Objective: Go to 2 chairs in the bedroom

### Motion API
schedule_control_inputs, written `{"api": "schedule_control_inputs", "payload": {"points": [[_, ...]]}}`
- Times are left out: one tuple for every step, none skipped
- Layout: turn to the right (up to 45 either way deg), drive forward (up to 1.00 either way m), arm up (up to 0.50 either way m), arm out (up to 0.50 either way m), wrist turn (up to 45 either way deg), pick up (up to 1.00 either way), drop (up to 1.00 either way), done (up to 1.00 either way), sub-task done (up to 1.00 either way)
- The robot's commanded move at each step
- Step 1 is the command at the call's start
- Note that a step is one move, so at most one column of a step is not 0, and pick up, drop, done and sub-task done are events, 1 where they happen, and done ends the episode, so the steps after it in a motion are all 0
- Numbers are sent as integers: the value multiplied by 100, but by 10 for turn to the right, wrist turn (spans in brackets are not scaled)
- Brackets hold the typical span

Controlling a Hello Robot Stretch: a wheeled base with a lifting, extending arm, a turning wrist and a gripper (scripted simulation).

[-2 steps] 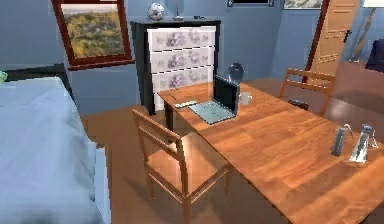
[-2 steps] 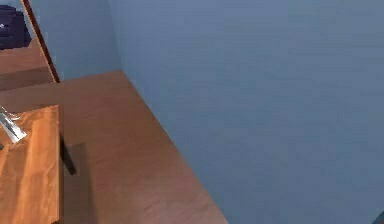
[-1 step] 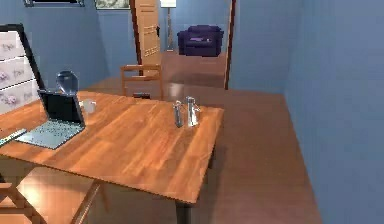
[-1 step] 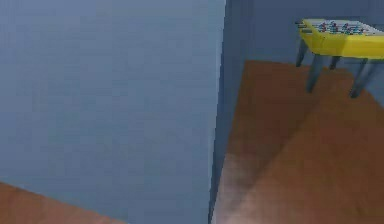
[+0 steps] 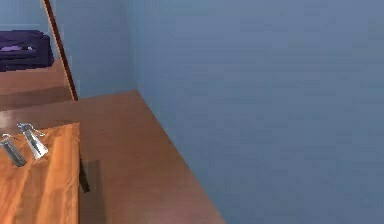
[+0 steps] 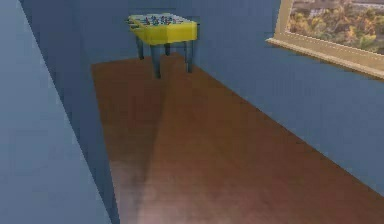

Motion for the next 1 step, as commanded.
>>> {"api": "schedule_control_inputs", "payload": {"points": [[0, 30, 0, 0, 0, 0, 0, 0, 0]]}}
